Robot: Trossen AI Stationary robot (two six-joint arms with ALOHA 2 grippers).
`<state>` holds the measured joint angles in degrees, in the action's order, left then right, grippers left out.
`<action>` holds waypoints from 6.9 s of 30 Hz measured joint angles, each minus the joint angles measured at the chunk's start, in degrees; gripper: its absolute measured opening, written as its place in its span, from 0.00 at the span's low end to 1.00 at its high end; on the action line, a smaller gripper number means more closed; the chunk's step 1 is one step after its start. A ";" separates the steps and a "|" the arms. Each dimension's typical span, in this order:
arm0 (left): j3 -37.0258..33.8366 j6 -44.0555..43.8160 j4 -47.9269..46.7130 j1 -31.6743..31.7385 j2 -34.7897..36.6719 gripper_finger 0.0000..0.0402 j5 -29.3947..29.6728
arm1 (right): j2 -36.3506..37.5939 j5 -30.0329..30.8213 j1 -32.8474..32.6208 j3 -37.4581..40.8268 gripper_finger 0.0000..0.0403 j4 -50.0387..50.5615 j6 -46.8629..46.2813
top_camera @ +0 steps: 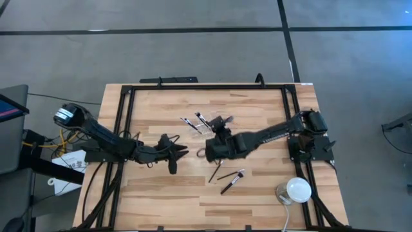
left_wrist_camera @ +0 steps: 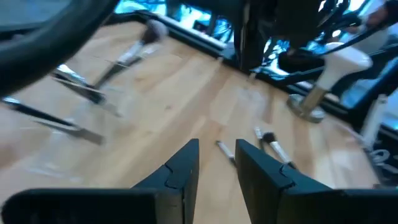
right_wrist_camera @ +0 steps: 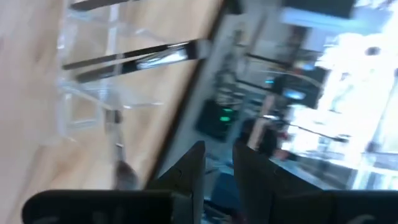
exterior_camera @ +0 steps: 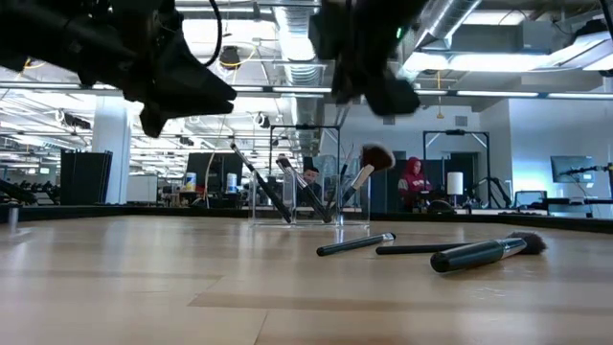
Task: Put items in baskets/containers
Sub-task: Put the eyeshadow brush into the transparent organizer
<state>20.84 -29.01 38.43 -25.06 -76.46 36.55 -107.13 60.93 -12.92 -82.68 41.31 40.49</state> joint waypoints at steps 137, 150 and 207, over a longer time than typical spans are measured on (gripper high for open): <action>24.44 7.39 -0.26 1.83 -44.40 0.03 -5.11 | 1.33 -46.59 -5.72 27.24 0.43 -35.81 -44.33; 24.24 9.14 2.22 0.91 -44.61 0.03 -3.77 | -0.94 -44.33 -5.34 27.35 0.36 -36.03 -42.01; 24.37 12.02 -3.06 -0.33 -38.41 0.01 -0.71 | -0.96 -47.40 -4.05 27.48 0.01 -38.86 -39.12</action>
<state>45.21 -16.99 35.38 -25.39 -114.87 35.84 -108.09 13.53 -16.96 -55.20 2.45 1.38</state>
